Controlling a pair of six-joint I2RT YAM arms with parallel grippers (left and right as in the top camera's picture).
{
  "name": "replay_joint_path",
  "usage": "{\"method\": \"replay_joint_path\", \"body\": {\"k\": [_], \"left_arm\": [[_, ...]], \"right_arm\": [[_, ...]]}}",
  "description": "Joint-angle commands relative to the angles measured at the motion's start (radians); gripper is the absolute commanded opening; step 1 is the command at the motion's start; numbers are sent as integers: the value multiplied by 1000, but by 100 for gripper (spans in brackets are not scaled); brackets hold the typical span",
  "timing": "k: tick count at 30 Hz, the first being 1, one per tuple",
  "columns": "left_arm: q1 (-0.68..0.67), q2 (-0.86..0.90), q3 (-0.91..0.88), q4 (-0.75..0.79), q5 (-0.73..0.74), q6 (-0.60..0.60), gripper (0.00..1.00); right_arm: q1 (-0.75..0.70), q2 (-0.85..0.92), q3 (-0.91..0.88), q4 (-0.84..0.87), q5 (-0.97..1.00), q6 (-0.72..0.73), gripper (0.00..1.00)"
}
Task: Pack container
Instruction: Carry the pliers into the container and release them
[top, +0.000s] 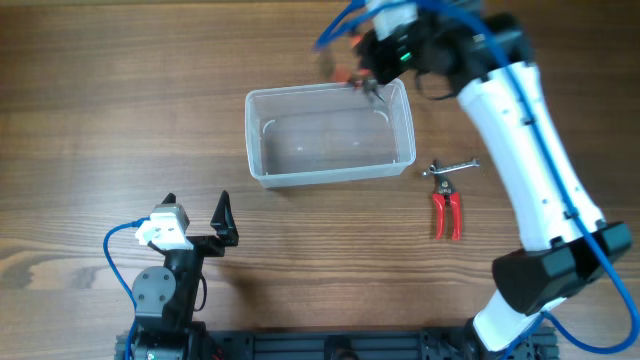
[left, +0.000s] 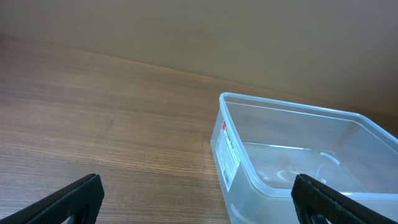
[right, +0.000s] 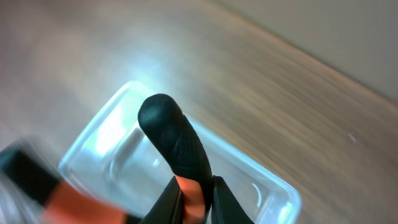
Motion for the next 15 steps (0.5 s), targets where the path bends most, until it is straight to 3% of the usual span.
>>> {"method": "replay_joint_path", "body": {"k": [1, 5, 10, 15], "left_arm": [[6, -2, -4, -1, -3, -12, 100], [6, -2, -4, -1, -3, -12, 100], [6, -2, -4, -1, -3, -12, 100], [6, -2, -4, -1, -3, -12, 100]], "right_arm": [[71, 59, 8, -15, 37, -414, 5], [89, 166, 8, -61, 98, -769, 5], [83, 275, 8, -49, 210, -772, 4], [71, 344, 8, 55, 213, -630, 4]]}}
